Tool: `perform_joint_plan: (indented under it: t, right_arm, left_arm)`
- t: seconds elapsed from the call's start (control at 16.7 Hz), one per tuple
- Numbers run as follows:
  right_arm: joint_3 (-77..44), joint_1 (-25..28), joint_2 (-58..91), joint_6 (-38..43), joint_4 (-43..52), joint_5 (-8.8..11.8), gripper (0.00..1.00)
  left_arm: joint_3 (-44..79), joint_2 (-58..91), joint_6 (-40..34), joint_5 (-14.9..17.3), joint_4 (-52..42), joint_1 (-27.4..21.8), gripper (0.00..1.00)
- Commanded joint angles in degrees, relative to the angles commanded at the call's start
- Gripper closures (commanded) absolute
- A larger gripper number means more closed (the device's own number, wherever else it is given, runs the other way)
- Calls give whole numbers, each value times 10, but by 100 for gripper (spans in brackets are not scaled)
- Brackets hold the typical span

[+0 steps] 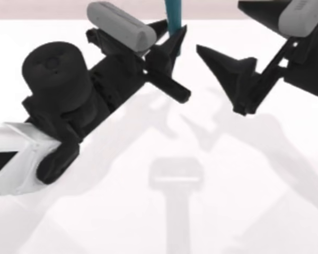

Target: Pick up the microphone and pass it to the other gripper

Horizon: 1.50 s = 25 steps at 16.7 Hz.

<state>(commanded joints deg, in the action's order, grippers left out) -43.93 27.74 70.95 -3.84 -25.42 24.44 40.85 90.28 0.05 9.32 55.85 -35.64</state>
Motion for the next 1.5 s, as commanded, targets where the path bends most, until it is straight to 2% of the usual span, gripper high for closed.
perform_joint_plan:
  t: [0.36, 0.84, 1.14, 1.5]
  right_arm:
    - [-19, 7, 21, 1, -4, -8, 0]
    - [-168, 64, 209, 2, -39, -68, 0]
    - [-176, 68, 216, 3, -41, -71, 0]
    - [-176, 68, 216, 3, -41, -71, 45]
  left_arm:
    - [0, 0, 0, 0, 0, 0, 100]
    - [0, 0, 0, 0, 0, 0, 100]
    - [0, 0, 0, 0, 0, 0, 100]
    - [0, 0, 0, 0, 0, 0, 100]
